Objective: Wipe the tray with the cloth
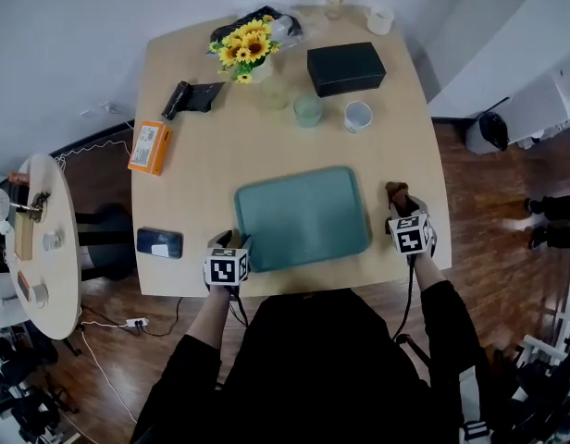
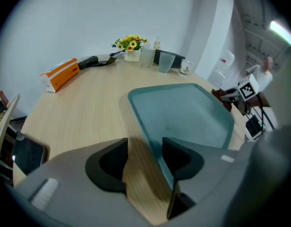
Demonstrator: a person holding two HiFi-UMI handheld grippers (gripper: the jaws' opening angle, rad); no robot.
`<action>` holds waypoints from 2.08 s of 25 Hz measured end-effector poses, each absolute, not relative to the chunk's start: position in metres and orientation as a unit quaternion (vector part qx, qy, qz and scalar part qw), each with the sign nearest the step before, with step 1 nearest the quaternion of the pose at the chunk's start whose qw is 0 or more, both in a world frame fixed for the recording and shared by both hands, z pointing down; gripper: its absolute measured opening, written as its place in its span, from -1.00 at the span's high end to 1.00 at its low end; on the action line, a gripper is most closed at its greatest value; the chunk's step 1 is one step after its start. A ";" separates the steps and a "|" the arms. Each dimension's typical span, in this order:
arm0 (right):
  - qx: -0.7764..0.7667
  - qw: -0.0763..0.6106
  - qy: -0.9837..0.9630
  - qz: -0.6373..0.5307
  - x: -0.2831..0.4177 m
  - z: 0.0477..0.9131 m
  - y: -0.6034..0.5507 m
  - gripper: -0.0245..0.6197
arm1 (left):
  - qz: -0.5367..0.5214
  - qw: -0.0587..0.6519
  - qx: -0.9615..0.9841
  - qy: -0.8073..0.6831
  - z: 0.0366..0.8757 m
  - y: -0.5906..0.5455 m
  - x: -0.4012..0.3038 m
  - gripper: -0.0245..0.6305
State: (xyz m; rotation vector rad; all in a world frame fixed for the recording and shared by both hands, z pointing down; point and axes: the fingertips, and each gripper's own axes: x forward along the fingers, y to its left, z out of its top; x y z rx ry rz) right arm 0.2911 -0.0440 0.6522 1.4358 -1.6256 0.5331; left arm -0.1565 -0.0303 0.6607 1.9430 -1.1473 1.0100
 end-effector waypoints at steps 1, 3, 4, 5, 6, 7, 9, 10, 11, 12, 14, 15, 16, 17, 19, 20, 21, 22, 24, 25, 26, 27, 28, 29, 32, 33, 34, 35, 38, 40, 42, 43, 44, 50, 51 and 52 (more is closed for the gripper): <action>0.576 0.437 -0.655 0.218 0.291 0.652 -0.044 0.51 | 0.385 0.329 0.741 -0.440 0.662 -0.030 -0.156 0.27; 0.574 0.436 -0.655 0.225 0.293 0.652 -0.044 0.53 | 0.385 0.328 0.741 -0.442 0.662 -0.029 -0.155 0.27; 0.571 0.438 -0.656 0.227 0.294 0.653 -0.043 0.54 | 0.386 0.328 0.741 -0.442 0.662 -0.029 -0.155 0.27; 0.568 0.440 -0.656 0.229 0.294 0.653 -0.043 0.55 | 0.386 0.327 0.741 -0.442 0.663 -0.029 -0.155 0.27; 0.565 0.441 -0.658 0.230 0.294 0.652 -0.044 0.57 | 0.387 0.327 0.741 -0.441 0.663 -0.029 -0.155 0.27; 0.563 0.439 -0.661 0.230 0.293 0.648 -0.045 0.58 | 0.388 0.327 0.742 -0.439 0.663 -0.029 -0.153 0.28; 0.558 0.426 -0.676 0.224 0.283 0.635 -0.049 0.59 | 0.389 0.327 0.747 -0.428 0.663 -0.028 -0.147 0.37; 0.554 0.417 -0.687 0.217 0.273 0.626 -0.053 0.60 | 0.389 0.328 0.750 -0.422 0.663 -0.027 -0.143 0.47; 0.549 0.407 -0.700 0.208 0.260 0.616 -0.057 0.60 | 0.388 0.328 0.752 -0.420 0.663 -0.026 -0.140 0.64; 0.542 0.395 -0.714 0.200 0.243 0.605 -0.063 0.60 | 0.386 0.328 0.753 -0.421 0.663 -0.025 -0.139 0.63; 0.525 0.372 -0.743 0.186 0.205 0.586 -0.075 0.60 | 0.381 0.328 0.753 -0.425 0.662 -0.025 -0.140 0.64; 0.515 0.360 -0.757 0.179 0.186 0.578 -0.082 0.60 | 0.379 0.329 0.753 -0.425 0.662 -0.025 -0.141 0.64; 0.504 0.350 -0.770 0.174 0.166 0.571 -0.088 0.60 | 0.378 0.329 0.755 -0.424 0.662 -0.025 -0.141 0.64; 0.492 0.341 -0.783 0.170 0.145 0.565 -0.094 0.60 | 0.378 0.329 0.755 -0.422 0.663 -0.025 -0.140 0.64; 0.465 0.329 -0.806 0.160 0.102 0.555 -0.103 0.60 | 0.379 0.331 0.756 -0.419 0.664 -0.024 -0.139 0.64; 0.449 0.327 -0.817 0.154 0.079 0.553 -0.106 0.60 | 0.380 0.332 0.756 -0.417 0.664 -0.024 -0.139 0.64; 0.432 0.328 -0.827 0.149 0.056 0.553 -0.108 0.60 | 0.380 0.331 0.756 -0.417 0.664 -0.024 -0.139 0.64; 0.415 0.331 -0.835 0.144 0.033 0.555 -0.109 0.60 | 0.380 0.330 0.757 -0.417 0.664 -0.023 -0.140 0.64; 0.380 0.339 -0.849 0.139 -0.010 0.563 -0.110 0.60 | 0.379 0.328 0.758 -0.417 0.664 -0.024 -0.140 0.64; 0.364 0.344 -0.855 0.136 -0.030 0.567 -0.110 0.60 | 0.379 0.327 0.759 -0.416 0.664 -0.024 -0.139 0.64; 0.350 0.349 -0.859 0.132 -0.049 0.571 -0.109 0.60 | 0.379 0.325 0.761 -0.414 0.663 -0.025 -0.139 0.64; 0.337 0.354 -0.863 0.128 -0.067 0.575 -0.108 0.60 | 0.378 0.323 0.763 -0.412 0.663 -0.026 -0.139 0.64; 0.326 0.357 -0.866 0.125 -0.083 0.580 -0.107 0.60 | 0.378 0.321 0.765 -0.410 0.662 -0.026 -0.139 0.64; 0.317 0.361 -0.868 0.124 -0.097 0.585 -0.106 0.60 | 0.379 0.322 0.766 -0.408 0.663 -0.026 -0.140 0.64; 0.302 0.371 -0.869 0.124 -0.127 0.601 -0.105 0.60 | 0.378 0.322 0.768 -0.404 0.664 -0.026 -0.140 0.64; 0.300 0.376 -0.868 0.123 -0.132 0.605 -0.106 0.60 | 0.378 0.320 0.770 -0.403 0.664 -0.026 -0.139 0.64; 0.300 0.380 -0.867 0.122 -0.135 0.608 -0.107 0.60 | 0.378 0.319 0.772 -0.400 0.664 -0.026 -0.138 0.64; 0.300 0.385 -0.865 0.121 -0.136 0.611 -0.108 0.60 | 0.379 0.318 0.772 -0.398 0.664 -0.026 -0.138 0.64; 0.309 0.400 -0.854 0.120 -0.127 0.621 -0.115 0.60 | 0.380 0.321 0.772 -0.395 0.663 -0.026 -0.138 0.64; 0.326 0.411 -0.842 0.125 -0.107 0.628 -0.121 0.60 | 0.379 0.318 0.775 -0.393 0.660 -0.029 -0.138 0.65; 0.350 0.416 -0.828 0.136 -0.077 0.633 -0.127 0.60 | 0.381 0.322 0.772 -0.394 0.659 -0.028 -0.140 0.65; 0.363 0.418 -0.821 0.142 -0.060 0.635 -0.130 0.60 | 0.382 0.326 0.768 -0.397 0.661 -0.026 -0.142 0.65; 0.375 0.418 -0.814 0.148 -0.043 0.636 -0.131 0.60 | 0.383 0.330 0.765 -0.400 0.662 -0.025 -0.144 0.65; 0.433 0.425 -0.777 0.170 0.061 0.639 -0.131 0.59 | 0.383 0.330 0.761 -0.406 0.664 -0.025 -0.144 0.65; 0.440 0.428 -0.771 0.170 0.076 0.639 -0.130 0.59 | 0.384 0.330 0.761 -0.406 0.664 -0.024 -0.144 0.65; 0.448 0.432 -0.764 0.169 0.091 0.638 -0.129 0.59 | 0.384 0.330 0.761 -0.406 0.664 -0.024 -0.144 0.65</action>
